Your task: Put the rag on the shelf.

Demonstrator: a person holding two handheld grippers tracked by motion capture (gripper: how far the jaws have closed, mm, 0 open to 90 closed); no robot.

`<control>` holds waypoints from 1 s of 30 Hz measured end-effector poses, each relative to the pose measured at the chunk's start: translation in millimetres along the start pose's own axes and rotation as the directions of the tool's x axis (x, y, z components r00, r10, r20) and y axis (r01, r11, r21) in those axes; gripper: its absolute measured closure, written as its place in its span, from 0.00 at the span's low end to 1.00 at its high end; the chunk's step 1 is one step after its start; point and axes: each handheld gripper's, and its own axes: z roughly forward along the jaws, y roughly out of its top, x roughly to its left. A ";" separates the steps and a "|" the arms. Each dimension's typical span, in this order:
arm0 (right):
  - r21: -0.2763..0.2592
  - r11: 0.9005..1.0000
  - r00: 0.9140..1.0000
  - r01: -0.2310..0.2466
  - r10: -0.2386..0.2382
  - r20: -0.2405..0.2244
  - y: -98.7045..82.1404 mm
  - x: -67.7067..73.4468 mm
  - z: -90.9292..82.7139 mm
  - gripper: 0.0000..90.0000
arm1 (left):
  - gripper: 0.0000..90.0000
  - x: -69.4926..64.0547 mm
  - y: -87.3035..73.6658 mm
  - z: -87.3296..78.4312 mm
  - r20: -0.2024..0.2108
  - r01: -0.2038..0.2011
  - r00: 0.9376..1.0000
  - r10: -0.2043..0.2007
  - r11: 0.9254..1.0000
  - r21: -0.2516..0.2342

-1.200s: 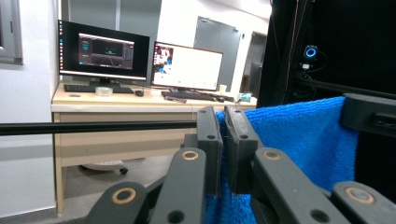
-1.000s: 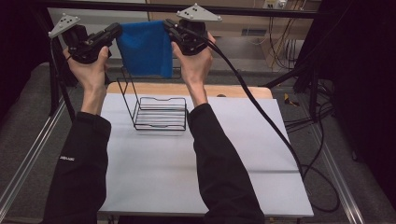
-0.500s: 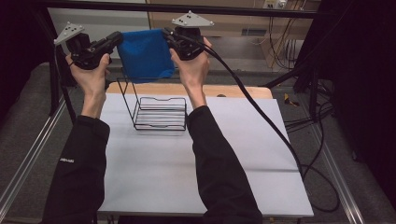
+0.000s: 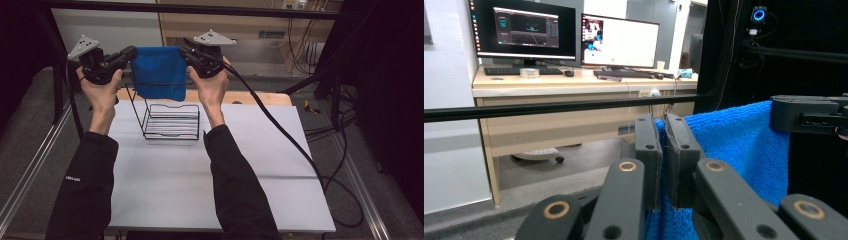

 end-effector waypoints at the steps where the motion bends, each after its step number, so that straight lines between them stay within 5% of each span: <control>1: 0.001 1.000 1.000 0.000 0.000 -0.005 -1.6 -0.1 -0.7 0.95 | 0.94 0.3 -1.6 -0.5 0.004 0.001 1.000 -0.001 1.000 0.002; 18: 0.030 1.000 0.996 -0.009 0.012 -0.091 -10.4 9.2 -19.1 0.94 | 0.94 -3.8 -10.9 -18.0 0.034 -0.036 0.999 0.035 0.999 0.029; 30: 0.073 0.996 0.993 0.042 -0.034 -0.114 -13.1 16.0 -24.8 0.94 | 0.94 -5.0 -21.0 -23.9 0.037 -0.044 0.998 0.043 0.998 0.044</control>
